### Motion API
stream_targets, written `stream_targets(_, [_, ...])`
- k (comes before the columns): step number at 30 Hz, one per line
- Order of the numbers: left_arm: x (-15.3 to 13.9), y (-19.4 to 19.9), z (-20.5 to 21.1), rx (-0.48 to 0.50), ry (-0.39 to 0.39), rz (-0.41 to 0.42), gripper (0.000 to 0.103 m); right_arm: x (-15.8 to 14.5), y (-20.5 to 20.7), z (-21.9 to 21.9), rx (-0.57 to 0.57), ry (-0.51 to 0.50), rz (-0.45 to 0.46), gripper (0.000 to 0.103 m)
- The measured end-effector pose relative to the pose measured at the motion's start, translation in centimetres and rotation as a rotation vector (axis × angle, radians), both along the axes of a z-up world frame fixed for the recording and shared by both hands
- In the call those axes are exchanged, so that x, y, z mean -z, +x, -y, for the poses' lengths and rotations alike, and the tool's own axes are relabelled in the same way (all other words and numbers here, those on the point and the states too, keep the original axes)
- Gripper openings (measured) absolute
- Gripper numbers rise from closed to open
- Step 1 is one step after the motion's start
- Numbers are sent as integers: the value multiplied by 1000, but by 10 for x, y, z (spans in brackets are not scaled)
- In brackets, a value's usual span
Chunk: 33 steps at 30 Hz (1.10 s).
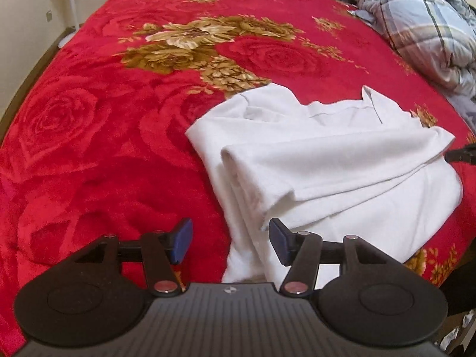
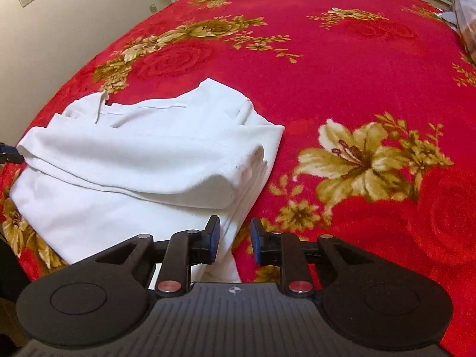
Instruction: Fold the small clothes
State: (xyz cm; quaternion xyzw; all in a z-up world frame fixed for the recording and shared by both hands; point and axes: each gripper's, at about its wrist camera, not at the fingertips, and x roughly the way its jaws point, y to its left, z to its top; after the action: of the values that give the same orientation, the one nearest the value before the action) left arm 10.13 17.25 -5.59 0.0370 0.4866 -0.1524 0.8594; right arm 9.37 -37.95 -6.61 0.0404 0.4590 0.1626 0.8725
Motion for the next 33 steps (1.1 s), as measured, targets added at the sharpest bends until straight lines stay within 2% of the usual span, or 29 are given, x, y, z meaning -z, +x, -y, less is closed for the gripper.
stream_targets(4, [-7, 6, 10, 22, 7, 54, 57, -2, 10, -5, 15, -8, 10, 23])
stream_targets(5, [-10, 7, 12, 21, -11, 68, 40, -3, 13, -6, 19, -5, 18, 23])
stream_targets(6, [-14, 11, 12, 15, -39, 79, 15, -6, 16, -6, 26, 3, 29, 23])
stream_targets(7, [-17, 16, 10, -3, -60, 87, 8, -10, 20, -6, 39, 18, 45, 23])
stream_targets(9, [-23, 24, 9, -53, -87, 104, 7, -16, 28, -5, 70, 53, 74, 16])
stream_targets(10, [-25, 30, 6, -86, -111, 110, 7, -20, 33, -4, 97, 81, 96, 7])
stream_targets(12, [-29, 41, 1, -152, -163, 117, 7, -24, 44, 1, 157, 144, 121, 5])
stream_targets(14, [-32, 52, -11, -245, -234, 114, 9, -26, 54, 8, 238, 207, 132, 5])
stream_targets(17, [-35, 61, -35, -395, -367, 119, 27, -23, 66, 19, 364, 255, 127, 9])
stream_targets(20, [-40, 63, -54, -458, -450, 132, 29, -25, 68, 31, 496, 248, 152, 17])
stream_targets(23, [-39, 65, -56, -446, -417, 117, 30, -28, 67, 44, 542, 264, 176, 22])
stream_targets(24, [-38, 66, -54, -431, -399, 99, 34, -27, 68, 46, 531, 272, 172, 22])
stream_targets(28, [-27, 72, -40, -369, -309, 44, 39, -19, 73, 35, 414, 271, 105, 27])
stream_targets(30, [-21, 73, -33, -340, -277, 35, 45, -13, 76, 25, 358, 240, 72, 30])
stream_targets(33, [-14, 77, -22, -318, -234, 37, 46, -8, 81, 7, 304, 179, 42, 35])
